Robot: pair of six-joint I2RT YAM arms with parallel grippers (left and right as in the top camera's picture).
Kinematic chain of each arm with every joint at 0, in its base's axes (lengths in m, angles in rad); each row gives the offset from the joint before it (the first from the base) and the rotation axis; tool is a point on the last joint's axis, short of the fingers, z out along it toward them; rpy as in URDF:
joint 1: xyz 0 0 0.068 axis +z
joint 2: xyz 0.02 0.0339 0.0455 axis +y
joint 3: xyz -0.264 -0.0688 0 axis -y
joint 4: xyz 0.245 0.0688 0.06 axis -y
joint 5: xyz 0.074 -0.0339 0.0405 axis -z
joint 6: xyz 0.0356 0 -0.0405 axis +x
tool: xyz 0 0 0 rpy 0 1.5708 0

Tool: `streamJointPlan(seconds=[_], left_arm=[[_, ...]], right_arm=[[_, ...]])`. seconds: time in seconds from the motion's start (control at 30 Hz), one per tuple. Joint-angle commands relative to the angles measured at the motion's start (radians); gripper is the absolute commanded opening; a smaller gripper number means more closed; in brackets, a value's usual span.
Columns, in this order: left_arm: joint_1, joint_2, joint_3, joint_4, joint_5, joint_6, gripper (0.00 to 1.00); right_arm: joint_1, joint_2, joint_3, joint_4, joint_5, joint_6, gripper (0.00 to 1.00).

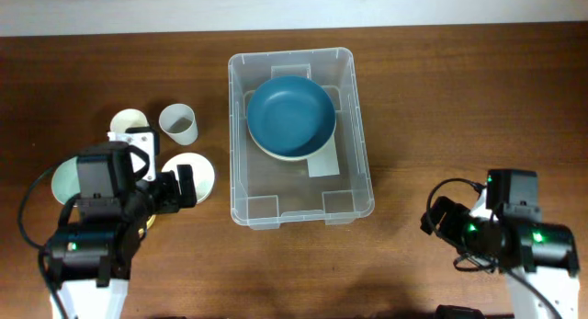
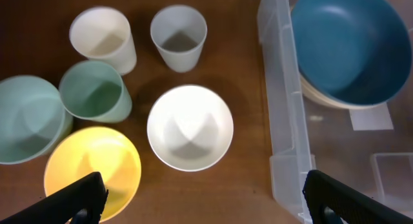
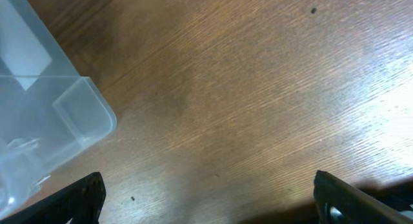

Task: Pack container
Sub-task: 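Reach the left gripper to the white bowl and grasp it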

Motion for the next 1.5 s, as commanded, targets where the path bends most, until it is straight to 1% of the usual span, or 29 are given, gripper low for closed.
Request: streamJointPlan(seconds=[0.0,0.13,0.27,0.6,0.73,0.9,1.03,1.23,1.33,1.47], left_arm=[[0.005,0.053,0.031,-0.036,-0.023,-0.023,0.99],[0.005,0.09,0.046,-0.055,-0.075,-0.023,0.99],[0.005,0.161,0.045,0.003,-0.065,-0.026,0.99],[0.004,0.448,0.045,0.077,-0.033,-0.018,0.99],[-0.015,0.546,0.045,0.136,0.014,0.065,0.99],[-0.057,0.633,0.045,0.186,0.014,0.114,0.99],[-0.081,0.7,0.045,0.209,0.014,0.114,0.99],[-0.083,0.78,0.045,0.21,0.014,0.114,0.99],[-0.083,0.789,0.045,0.209,0.014,0.114,0.89],[-0.083,0.788,0.045,0.21,0.015,0.113,0.55]], right_arm=[[0.012,0.08,-0.003,0.013,0.016,0.017,0.99],[0.012,0.17,-0.003,0.019,0.038,0.017,0.99],[0.012,0.234,-0.003,0.068,0.041,0.017,0.99],[0.012,0.236,-0.003,0.078,0.048,-0.005,0.99],[0.012,0.236,-0.003,0.08,0.048,-0.013,0.99],[0.012,0.236,-0.003,0.079,0.048,-0.013,0.99],[0.012,0.236,-0.003,0.079,0.048,-0.013,0.99],[0.012,0.236,-0.003,0.079,0.048,-0.013,0.99],[0.012,0.236,-0.003,0.08,0.048,-0.013,0.99],[0.012,0.236,-0.003,0.077,0.048,-0.013,0.99]])
